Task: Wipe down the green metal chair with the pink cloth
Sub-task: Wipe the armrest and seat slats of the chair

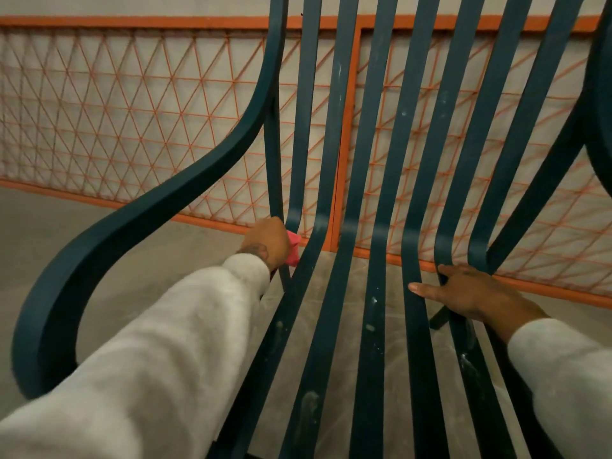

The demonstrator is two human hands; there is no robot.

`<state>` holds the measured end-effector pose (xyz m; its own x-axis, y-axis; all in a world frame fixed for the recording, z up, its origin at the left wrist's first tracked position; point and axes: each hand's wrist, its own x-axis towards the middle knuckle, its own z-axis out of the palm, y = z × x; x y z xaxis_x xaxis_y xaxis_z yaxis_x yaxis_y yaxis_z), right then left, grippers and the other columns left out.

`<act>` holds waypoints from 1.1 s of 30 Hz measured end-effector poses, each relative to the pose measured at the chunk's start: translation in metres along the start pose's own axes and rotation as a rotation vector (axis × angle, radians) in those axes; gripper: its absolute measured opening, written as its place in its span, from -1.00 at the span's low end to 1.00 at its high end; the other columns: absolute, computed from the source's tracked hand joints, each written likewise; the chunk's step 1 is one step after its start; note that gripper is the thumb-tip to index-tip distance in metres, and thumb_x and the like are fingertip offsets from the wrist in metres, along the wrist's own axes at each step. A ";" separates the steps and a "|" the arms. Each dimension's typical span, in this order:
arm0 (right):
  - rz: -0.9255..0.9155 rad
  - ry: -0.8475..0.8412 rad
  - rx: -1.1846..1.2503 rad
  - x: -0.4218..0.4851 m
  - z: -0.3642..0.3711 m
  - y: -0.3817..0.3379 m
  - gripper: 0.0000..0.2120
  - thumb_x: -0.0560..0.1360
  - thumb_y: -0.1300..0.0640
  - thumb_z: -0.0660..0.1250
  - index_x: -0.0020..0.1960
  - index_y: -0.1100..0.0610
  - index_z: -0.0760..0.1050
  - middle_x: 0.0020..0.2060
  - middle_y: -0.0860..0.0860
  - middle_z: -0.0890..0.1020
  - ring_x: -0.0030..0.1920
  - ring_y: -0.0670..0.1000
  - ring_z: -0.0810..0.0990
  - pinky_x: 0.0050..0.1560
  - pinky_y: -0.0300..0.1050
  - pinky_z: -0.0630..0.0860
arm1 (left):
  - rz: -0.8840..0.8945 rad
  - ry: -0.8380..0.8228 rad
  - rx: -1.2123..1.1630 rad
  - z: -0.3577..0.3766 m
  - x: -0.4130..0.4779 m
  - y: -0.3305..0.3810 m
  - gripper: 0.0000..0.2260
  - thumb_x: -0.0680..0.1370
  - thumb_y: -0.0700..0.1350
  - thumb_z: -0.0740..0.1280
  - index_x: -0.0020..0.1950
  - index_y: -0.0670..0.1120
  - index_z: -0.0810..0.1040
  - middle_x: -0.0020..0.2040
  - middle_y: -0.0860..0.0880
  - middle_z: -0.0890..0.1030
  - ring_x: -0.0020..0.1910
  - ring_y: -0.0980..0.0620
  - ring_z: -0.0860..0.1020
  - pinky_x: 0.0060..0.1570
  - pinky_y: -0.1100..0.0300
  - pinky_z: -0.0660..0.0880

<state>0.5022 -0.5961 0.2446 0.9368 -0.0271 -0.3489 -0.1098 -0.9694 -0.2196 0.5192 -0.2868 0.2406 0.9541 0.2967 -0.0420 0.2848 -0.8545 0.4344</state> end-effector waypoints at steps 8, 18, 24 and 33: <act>0.007 0.026 0.009 0.006 0.003 0.003 -0.14 0.44 -0.48 0.20 0.57 -0.01 0.18 0.57 0.10 0.23 0.53 0.20 0.23 0.50 0.20 0.22 | 0.207 -0.024 0.221 0.016 0.016 0.012 -0.78 0.56 -0.23 0.33 0.20 -0.14 0.57 0.14 -0.13 0.55 0.09 -0.14 0.56 0.13 0.04 0.51; -0.016 -0.015 0.060 0.007 0.000 0.003 -0.14 0.43 -0.46 0.23 0.56 0.02 0.22 0.55 0.10 0.27 0.51 0.20 0.27 0.49 0.21 0.22 | 0.087 -0.052 -0.209 -0.004 -0.048 -0.025 -0.84 0.55 -0.21 0.37 0.07 -0.04 0.69 0.06 0.00 0.60 -0.30 -0.08 0.62 -0.47 0.28 0.48; -0.021 -0.017 0.076 0.007 0.002 0.002 -0.18 0.46 -0.42 0.23 0.55 0.04 0.24 0.55 0.12 0.28 0.51 0.21 0.26 0.50 0.21 0.20 | 0.031 -0.043 -0.319 -0.015 -0.118 -0.056 -0.80 0.56 -0.22 0.37 0.10 0.01 0.68 -0.09 -0.05 0.69 -0.36 -0.07 0.67 -0.45 0.27 0.58; -0.035 -0.055 0.089 0.004 -0.002 -0.005 -0.24 0.54 -0.30 0.23 0.56 0.14 0.21 0.54 0.19 0.27 0.51 0.25 0.25 0.47 0.16 0.19 | -0.021 -0.007 -0.322 -0.024 -0.182 -0.067 -0.75 0.56 -0.21 0.37 0.20 0.00 0.65 -0.10 -0.04 0.64 -0.47 0.03 0.62 -0.44 0.15 0.61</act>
<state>0.5067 -0.5918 0.2459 0.9211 0.0218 -0.3887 -0.1092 -0.9439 -0.3117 0.3238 -0.2731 0.2410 0.9492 0.3091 -0.0597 0.2616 -0.6689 0.6958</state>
